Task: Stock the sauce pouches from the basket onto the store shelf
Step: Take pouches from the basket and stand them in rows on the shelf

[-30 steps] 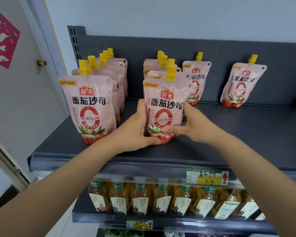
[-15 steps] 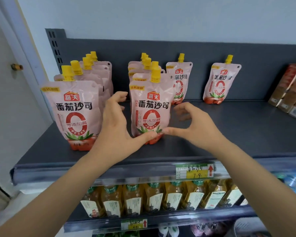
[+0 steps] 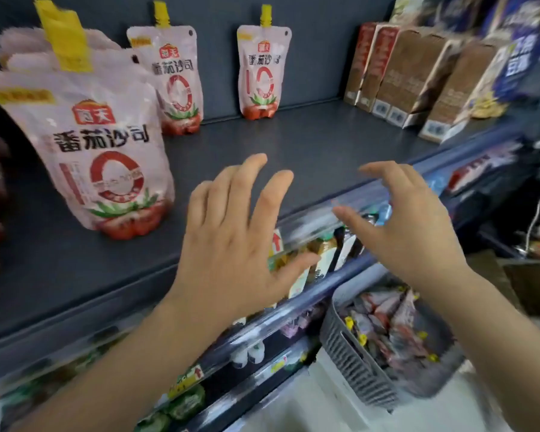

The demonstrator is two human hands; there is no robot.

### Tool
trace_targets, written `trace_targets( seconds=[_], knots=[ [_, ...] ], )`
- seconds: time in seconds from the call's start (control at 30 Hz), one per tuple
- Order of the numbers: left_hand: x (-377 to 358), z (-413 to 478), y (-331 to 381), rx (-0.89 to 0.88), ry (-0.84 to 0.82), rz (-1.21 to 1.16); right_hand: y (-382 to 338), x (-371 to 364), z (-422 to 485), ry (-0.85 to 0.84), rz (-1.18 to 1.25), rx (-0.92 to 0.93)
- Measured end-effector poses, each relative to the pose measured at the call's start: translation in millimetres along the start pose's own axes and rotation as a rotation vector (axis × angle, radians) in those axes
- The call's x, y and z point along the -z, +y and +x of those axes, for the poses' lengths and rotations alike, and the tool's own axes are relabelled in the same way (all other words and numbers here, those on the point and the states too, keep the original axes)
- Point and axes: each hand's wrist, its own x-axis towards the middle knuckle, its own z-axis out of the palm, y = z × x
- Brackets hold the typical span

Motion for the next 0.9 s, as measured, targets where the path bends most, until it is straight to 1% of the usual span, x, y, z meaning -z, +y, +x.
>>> trace_targets(
  seconds=[0.1,0.2,0.27,0.37,0.5,0.6,0.67,0.73,0.8,0.9],
  knots=[
    [-26.2,-1.9,34.2,-0.102,-0.129,-0.066,34.5,9.3,-26.8,-0.042,0.062,-0.139],
    [-53.7,-5.9,70.2,-0.176,-0.273,-0.1,77.6,13.2,-46.6,-0.085,0.065,-0.226],
    [-76.0,-7.8,95.0,-0.206,-0.364,-0.099,109.9,11.1,-54.8,-0.166,0.099,-0.327],
    [-116.6,-9.1,135.1,-0.227,-0.5,-0.075,162.1,2.8,-60.2,-0.347,0.177,-0.493],
    [-171.3,-11.2,184.1,-0.185,-0.685,-0.071,231.3,-9.6,-65.4,-0.53,0.207,-0.567],
    [-209.5,-16.1,213.4,-0.119,-0.848,-0.052,278.6,-21.9,-68.4,-0.678,0.195,-0.571],
    [-234.0,-23.1,225.8,-0.084,-0.93,-0.039,305.3,-30.8,-70.0,-0.74,0.186,-0.581],
    [-251.2,-30.4,234.6,-0.045,-1.001,-0.038,326.8,-40.5,-72.9,-0.785,0.182,-0.624],
    [-263.7,-39.0,240.8,-0.01,-1.035,-0.046,344.2,-51.3,-76.8,-0.84,0.146,-0.65],
    [-281.5,-48.5,246.3,0.003,-1.105,-0.053,365.6,-69.4,-82.0,-0.9,0.082,-0.677]
  ],
)
